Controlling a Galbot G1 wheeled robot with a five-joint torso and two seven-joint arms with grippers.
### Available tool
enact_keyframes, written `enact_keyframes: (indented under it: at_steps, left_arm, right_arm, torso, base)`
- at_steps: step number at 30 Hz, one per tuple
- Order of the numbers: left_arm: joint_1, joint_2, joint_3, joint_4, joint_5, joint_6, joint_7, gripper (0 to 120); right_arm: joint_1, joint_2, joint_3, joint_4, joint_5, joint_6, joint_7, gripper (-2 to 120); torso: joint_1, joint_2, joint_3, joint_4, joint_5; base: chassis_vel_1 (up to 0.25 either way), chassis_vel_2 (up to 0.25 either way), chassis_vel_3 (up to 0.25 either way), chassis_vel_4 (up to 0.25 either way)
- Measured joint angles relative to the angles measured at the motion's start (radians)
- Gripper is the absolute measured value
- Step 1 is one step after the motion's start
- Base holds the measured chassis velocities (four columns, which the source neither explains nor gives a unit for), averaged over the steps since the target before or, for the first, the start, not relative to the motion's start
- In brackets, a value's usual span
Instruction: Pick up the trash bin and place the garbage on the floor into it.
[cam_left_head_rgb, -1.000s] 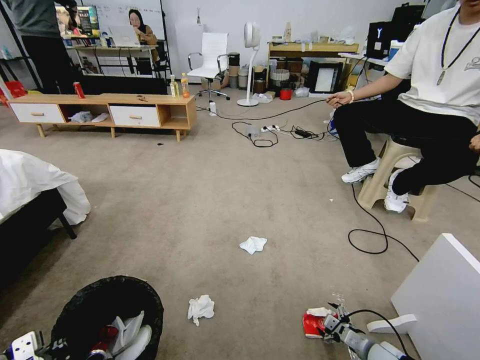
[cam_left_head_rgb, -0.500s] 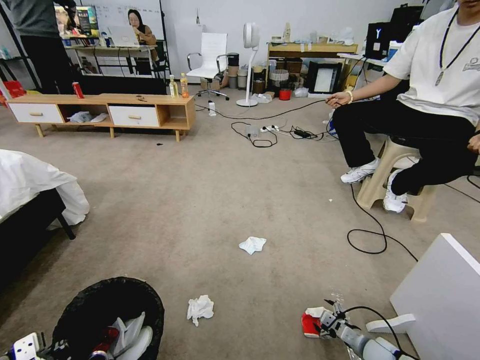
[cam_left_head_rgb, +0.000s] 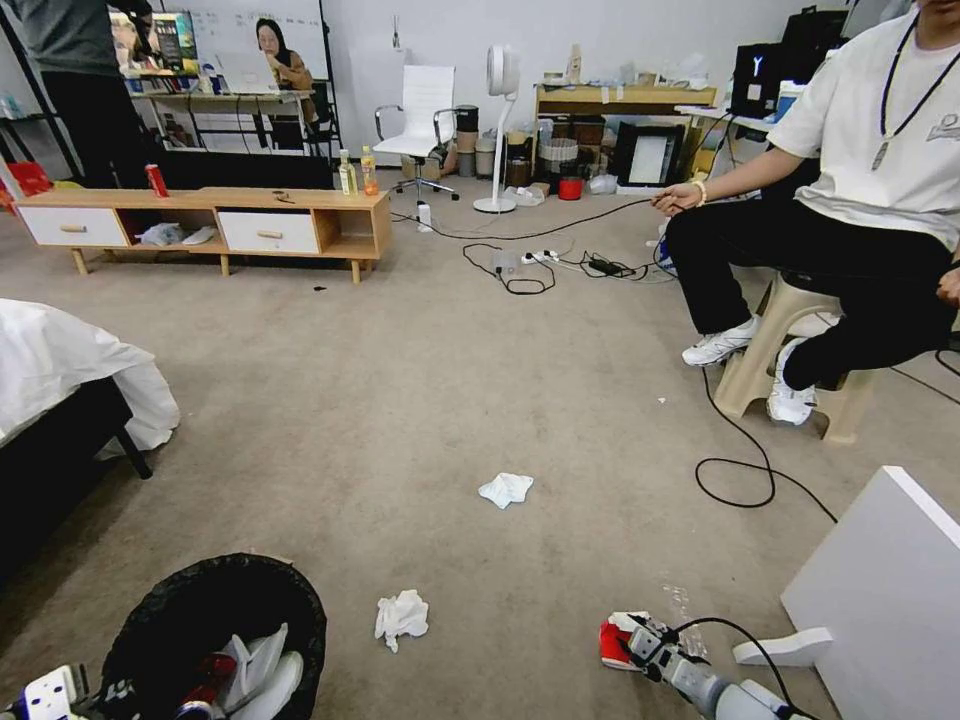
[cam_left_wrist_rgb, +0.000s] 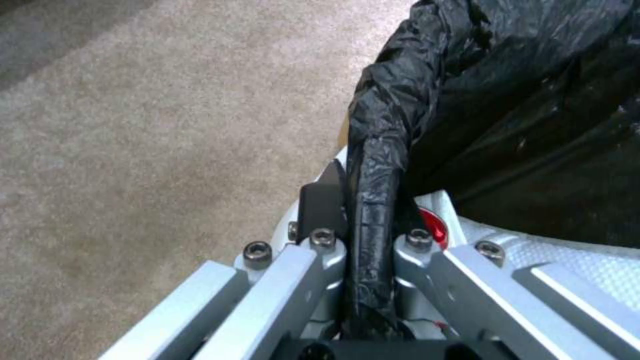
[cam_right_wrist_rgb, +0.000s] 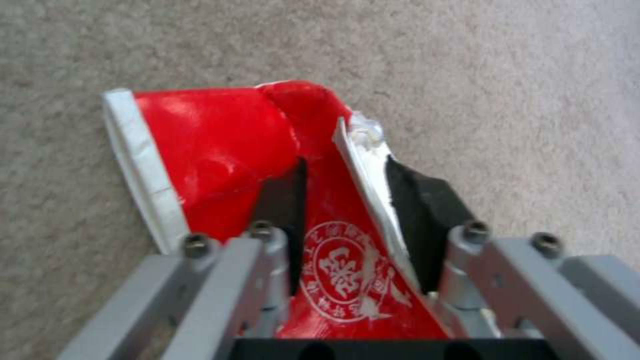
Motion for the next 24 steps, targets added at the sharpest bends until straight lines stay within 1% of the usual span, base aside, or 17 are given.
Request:
enact_keyframes:
  at_steps: [2, 3, 4, 5, 6, 7, 8, 18, 20, 21, 23, 24]
  left_arm:
    - [-0.001, 0.000, 0.002, 0.002, 0.000, 0.000, 0.000, 3]
    - [-0.001, 0.000, 0.003, 0.003, 0.001, 0.000, 0.000, 3]
    - [-0.001, 0.000, 0.003, 0.003, 0.001, 0.000, 0.000, 3]
    - [-0.001, 0.001, 0.004, 0.003, 0.001, 0.000, 0.000, 3]
    - [-0.001, 0.001, 0.004, 0.003, 0.001, 0.000, 0.000, 3]
    - [-0.001, 0.001, 0.004, 0.003, 0.001, 0.000, 0.000, 3]
    - [-0.001, 0.002, 0.004, 0.003, 0.001, 0.000, 0.001, 3]
    - [0.002, 0.005, 0.002, 0.004, 0.000, 0.000, 0.001, 3]
    - [0.001, 0.005, 0.006, 0.005, 0.000, 0.000, 0.001, 3]
    - [0.001, 0.005, 0.006, 0.005, 0.000, 0.000, 0.001, 3]
    - [0.000, 0.005, 0.011, 0.005, 0.000, 0.000, 0.001, 3]
    - [0.000, 0.005, 0.011, 0.005, 0.000, 0.000, 0.001, 3]
  right_arm:
    - [-0.003, -0.001, 0.002, -0.002, 0.000, 0.000, -0.002, 17]
    - [-0.004, -0.001, 0.003, -0.003, 0.000, 0.000, -0.002, 13]
    - [-0.004, -0.001, 0.003, -0.003, 0.000, 0.000, -0.002, 13]
    - [-0.004, -0.001, 0.004, -0.005, 0.000, 0.000, -0.002, 10]
    - [-0.004, -0.001, 0.004, -0.008, 0.001, 0.001, -0.003, 3]
    - [-0.004, -0.001, 0.004, -0.008, 0.001, 0.001, -0.003, 3]
    - [-0.004, -0.001, 0.005, -0.011, 0.003, 0.002, -0.004, 0]
    - [-0.006, 0.000, 0.014, -0.028, 0.018, 0.007, -0.007, 0]
    - [-0.021, -0.018, 0.032, 0.005, 0.037, 0.000, -0.002, 0]
    - [-0.021, -0.018, 0.032, 0.005, 0.037, 0.000, -0.002, 0]
    - [-0.045, -0.044, 0.056, 0.067, 0.066, -0.017, 0.012, 0]
    - [-0.045, -0.044, 0.056, 0.067, 0.066, -0.017, 0.012, 0]
  torso:
    - [0.000, 0.000, 0.000, -0.0003, -0.0004]
    - [0.000, 0.000, 0.000, -0.0004, -0.0005]
    - [0.000, 0.000, 0.000, -0.0004, -0.0005]
    - [0.000, 0.000, 0.000, -0.0004, -0.0006]
    - [0.000, 0.000, 0.000, -0.0004, -0.0006]
    - [0.000, 0.000, 0.000, -0.0004, -0.0006]
    - [0.000, 0.000, 0.000, -0.0003, -0.0007]
    - [0.000, 0.000, 0.000, -0.0002, -0.0004]
    - [0.000, 0.000, 0.000, -0.0007, -0.0005]
    - [0.000, 0.000, 0.000, -0.0007, -0.0005]
    - [0.000, 0.000, 0.000, -0.0008, -0.0007]
    - [0.000, 0.000, 0.000, -0.0008, -0.0007]
  base:
    - [0.000, 0.000, 0.000, 0.000]
    - [0.000, 0.000, 0.000, 0.000]
    - [0.000, 0.000, 0.000, 0.000]
    - [0.000, 0.000, 0.000, 0.000]
    - [0.000, 0.000, 0.000, 0.000]
    - [0.000, 0.000, 0.000, 0.000]
    - [0.000, 0.000, 0.000, 0.000]
    - [0.000, 0.000, 0.000, 0.000]
    - [0.000, 0.000, 0.000, 0.000]
    - [0.000, 0.000, 0.000, 0.000]
    - [0.000, 0.000, 0.000, 0.000]
    - [0.000, 0.000, 0.000, 0.000]
